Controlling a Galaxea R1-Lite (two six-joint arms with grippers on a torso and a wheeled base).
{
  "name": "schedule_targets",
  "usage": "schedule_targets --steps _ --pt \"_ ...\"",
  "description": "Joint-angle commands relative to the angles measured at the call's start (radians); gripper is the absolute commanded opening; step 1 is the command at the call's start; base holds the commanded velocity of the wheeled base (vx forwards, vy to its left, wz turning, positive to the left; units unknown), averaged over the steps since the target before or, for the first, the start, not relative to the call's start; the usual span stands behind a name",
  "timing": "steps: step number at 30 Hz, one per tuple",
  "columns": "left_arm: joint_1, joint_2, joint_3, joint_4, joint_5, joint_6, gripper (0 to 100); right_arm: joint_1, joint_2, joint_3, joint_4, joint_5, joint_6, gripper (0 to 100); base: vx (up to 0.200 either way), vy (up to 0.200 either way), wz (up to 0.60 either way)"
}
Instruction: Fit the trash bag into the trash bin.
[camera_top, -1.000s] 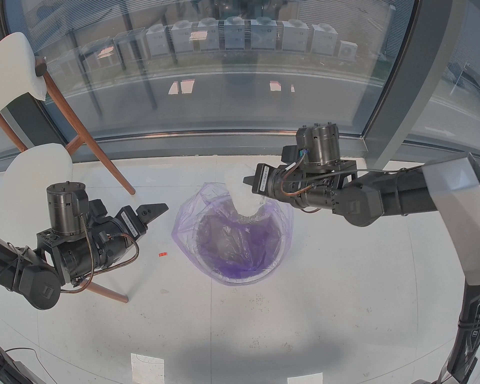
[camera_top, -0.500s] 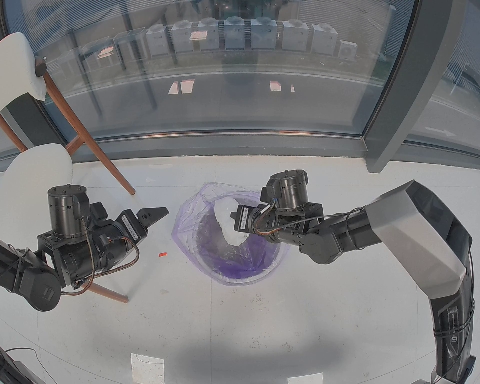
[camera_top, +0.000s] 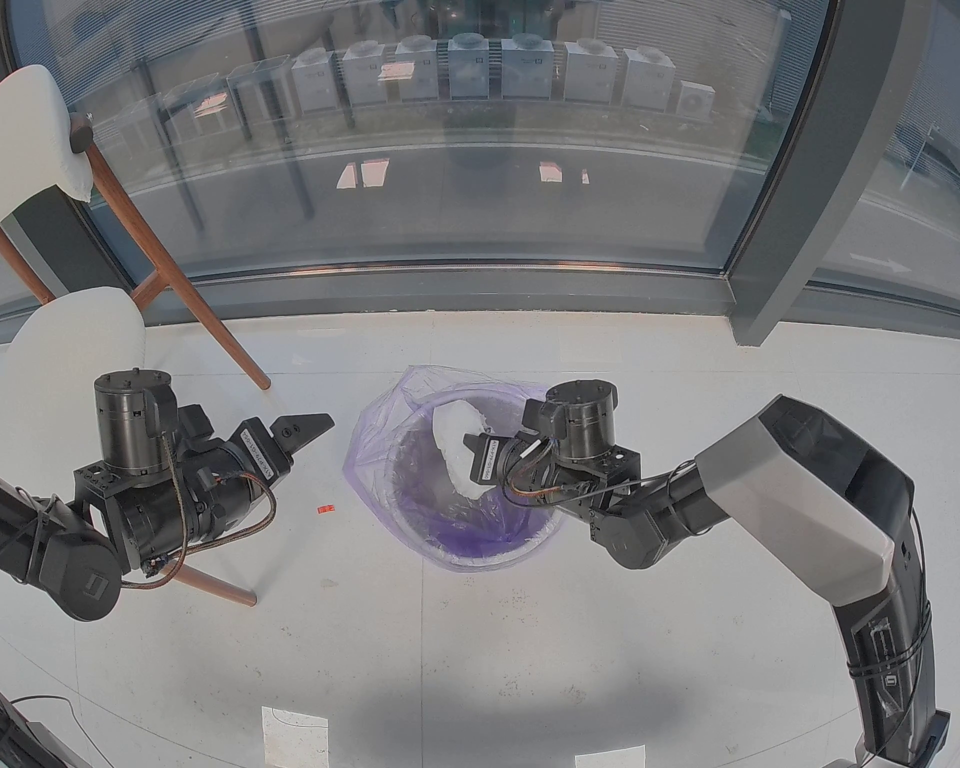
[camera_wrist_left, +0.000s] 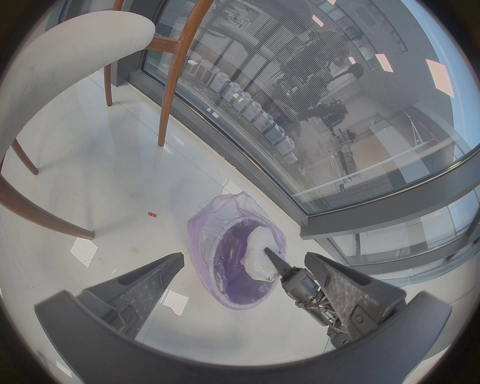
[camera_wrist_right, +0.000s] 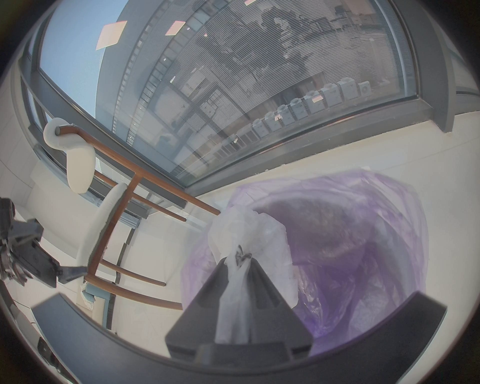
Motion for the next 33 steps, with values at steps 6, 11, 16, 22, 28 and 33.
schedule_targets --steps 6,11,16,22,28,33 --pt "0.001 0.004 0.000 0.000 -0.001 0.001 100 -0.006 0.105 0.002 -0.110 -0.032 -0.032 0 0.000 0.000 0.00" --pt "0.001 0.004 -0.001 -0.001 -0.001 0.001 100 -0.006 0.124 0.002 -0.130 -0.038 -0.034 0 0.000 0.000 0.00" --pt "0.001 0.005 0.000 -0.001 -0.001 0.001 100 -0.009 0.154 -0.027 -0.130 -0.039 -0.035 0 0.000 0.000 0.00" --pt "0.002 0.004 0.000 -0.001 -0.001 0.001 100 -0.013 0.164 -0.035 -0.129 -0.045 -0.035 0 0.000 0.000 0.00" --pt "0.002 0.002 -0.001 -0.001 0.001 0.001 100 -0.013 0.158 -0.047 -0.132 -0.045 -0.042 100 0.000 0.000 0.00" --pt "0.016 -0.010 -0.005 -0.003 0.001 0.001 100 -0.013 0.123 -0.063 -0.129 -0.045 -0.042 100 0.000 0.000 0.00"
